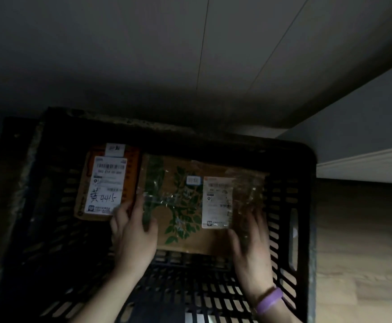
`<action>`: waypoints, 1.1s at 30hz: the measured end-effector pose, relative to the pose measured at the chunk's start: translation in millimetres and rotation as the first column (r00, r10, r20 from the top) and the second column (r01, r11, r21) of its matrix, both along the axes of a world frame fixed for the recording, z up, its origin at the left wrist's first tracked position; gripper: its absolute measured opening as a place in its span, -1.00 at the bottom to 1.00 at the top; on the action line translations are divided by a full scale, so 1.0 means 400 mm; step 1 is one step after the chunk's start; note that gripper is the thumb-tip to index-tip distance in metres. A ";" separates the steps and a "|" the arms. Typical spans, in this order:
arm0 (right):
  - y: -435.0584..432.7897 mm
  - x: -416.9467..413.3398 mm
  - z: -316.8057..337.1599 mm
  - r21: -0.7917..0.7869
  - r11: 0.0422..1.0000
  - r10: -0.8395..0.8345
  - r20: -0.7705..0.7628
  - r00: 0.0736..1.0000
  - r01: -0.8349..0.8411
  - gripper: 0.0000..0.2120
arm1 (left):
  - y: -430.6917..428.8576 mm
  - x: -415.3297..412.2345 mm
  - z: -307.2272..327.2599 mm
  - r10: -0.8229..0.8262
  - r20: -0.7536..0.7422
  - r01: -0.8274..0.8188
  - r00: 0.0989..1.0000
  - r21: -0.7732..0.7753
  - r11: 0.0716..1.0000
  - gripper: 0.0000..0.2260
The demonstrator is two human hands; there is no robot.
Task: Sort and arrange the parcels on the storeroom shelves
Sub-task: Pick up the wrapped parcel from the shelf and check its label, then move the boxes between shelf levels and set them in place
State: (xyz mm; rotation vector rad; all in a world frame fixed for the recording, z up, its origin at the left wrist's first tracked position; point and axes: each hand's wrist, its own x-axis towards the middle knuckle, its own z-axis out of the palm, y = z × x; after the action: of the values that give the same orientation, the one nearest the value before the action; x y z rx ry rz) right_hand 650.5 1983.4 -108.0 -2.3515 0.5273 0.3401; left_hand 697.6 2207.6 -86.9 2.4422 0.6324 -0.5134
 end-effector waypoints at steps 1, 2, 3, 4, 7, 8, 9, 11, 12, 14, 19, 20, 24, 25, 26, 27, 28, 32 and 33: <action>0.004 0.003 0.004 0.005 1.000 0.030 -0.001 1.000 -0.030 -0.41 | -0.005 -0.005 0.008 -0.010 0.002 0.010 1.000 -0.019 1.000 -0.47; 0.007 0.007 0.011 0.007 0.998 0.061 -0.008 0.998 -0.060 -0.42 | -0.008 -0.006 0.017 -0.030 0.006 0.030 1.000 -0.044 0.999 -0.49; 0.010 0.010 0.018 0.005 0.996 0.090 -0.022 0.996 -0.090 -0.43 | -0.009 -0.005 0.027 -0.052 0.010 0.053 0.999 -0.074 0.996 -0.49; 0.012 0.012 0.026 0.000 0.994 0.113 -0.037 0.993 -0.113 -0.44 | -0.010 -0.003 0.037 -0.069 0.013 0.070 0.998 -0.106 0.992 -0.49; 0.021 0.009 0.065 -0.010 0.990 0.137 -0.060 0.989 -0.137 -0.45 | -0.011 0.003 0.081 -0.048 0.014 0.050 0.999 -0.229 0.972 -0.49; 0.027 0.006 0.090 -0.009 0.990 0.142 -0.060 0.988 -0.143 -0.45 | -0.012 0.004 0.105 -0.034 0.010 0.036 0.999 -0.269 0.963 -0.49; 0.035 0.005 0.120 -0.004 0.989 0.150 -0.066 0.987 -0.150 -0.45 | -0.012 0.003 0.135 -0.030 0.003 0.030 1.000 -0.295 0.955 -0.49; 0.054 0.010 0.197 0.018 0.985 0.174 -0.081 0.981 -0.173 -0.45 | -0.012 0.001 0.208 -0.024 -0.013 0.018 1.000 -0.332 0.943 -0.50; 0.063 0.020 0.242 0.033 0.983 0.181 -0.088 0.979 -0.179 -0.45 | -0.010 0.004 0.249 -0.005 -0.023 -0.003 1.000 -0.352 0.936 -0.51; 0.083 0.043 0.340 0.062 0.980 0.193 -0.093 0.977 -0.188 -0.45 | -0.006 0.010 0.338 0.042 -0.042 -0.055 0.998 -0.382 0.922 -0.53; 0.124 0.100 0.666 0.086 0.964 0.260 -0.095 0.961 -0.252 -0.46 | 0.012 0.008 0.654 0.116 -0.064 -0.133 0.991 -0.428 0.894 -0.55; 0.129 0.109 0.735 0.077 0.958 0.283 -0.102 0.954 -0.276 -0.46 | 0.019 0.007 0.726 0.122 -0.066 -0.139 0.990 -0.446 0.884 -0.55; 0.169 0.152 1.007 0.010 0.931 0.365 -0.109 0.925 -0.366 -0.45 | 0.073 0.016 1.009 0.167 -0.029 -0.159 0.985 -0.513 0.844 -0.55; 0.185 0.159 1.078 0.007 0.926 0.377 -0.092 0.922 -0.378 -0.45 | 0.089 0.013 1.081 0.188 -0.005 -0.163 0.982 -0.520 0.839 -0.56; 0.206 0.167 1.151 0.011 0.922 0.388 -0.063 0.920 -0.388 -0.45 | 0.107 0.008 1.155 0.210 0.024 -0.167 0.977 -0.522 0.836 -0.56; 0.228 0.175 1.222 0.017 0.917 0.399 -0.029 0.917 -0.398 -0.45 | 0.126 0.003 1.227 0.232 0.055 -0.170 0.971 -0.523 0.835 -0.57; 0.253 0.180 1.289 0.019 0.910 0.414 0.007 0.910 -0.414 -0.46 | 0.145 -0.006 1.296 0.256 0.089 -0.173 0.963 -0.525 0.833 -0.57; 0.386 0.182 1.543 0.048 0.872 0.475 0.161 0.865 -0.487 -0.47 | 0.245 -0.062 1.563 0.351 0.238 -0.186 0.906 -0.521 0.833 -0.56; 0.425 0.174 1.602 0.054 0.856 0.496 0.196 0.846 -0.514 -0.48 | 0.272 -0.084 1.626 0.370 0.268 -0.191 0.890 -0.517 0.834 -0.56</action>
State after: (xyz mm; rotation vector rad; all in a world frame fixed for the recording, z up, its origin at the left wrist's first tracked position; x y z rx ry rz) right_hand 720.1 2153.3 532.8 -2.3591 -0.2080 0.3809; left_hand 664.1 2316.5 563.7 1.8560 0.6128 -0.0732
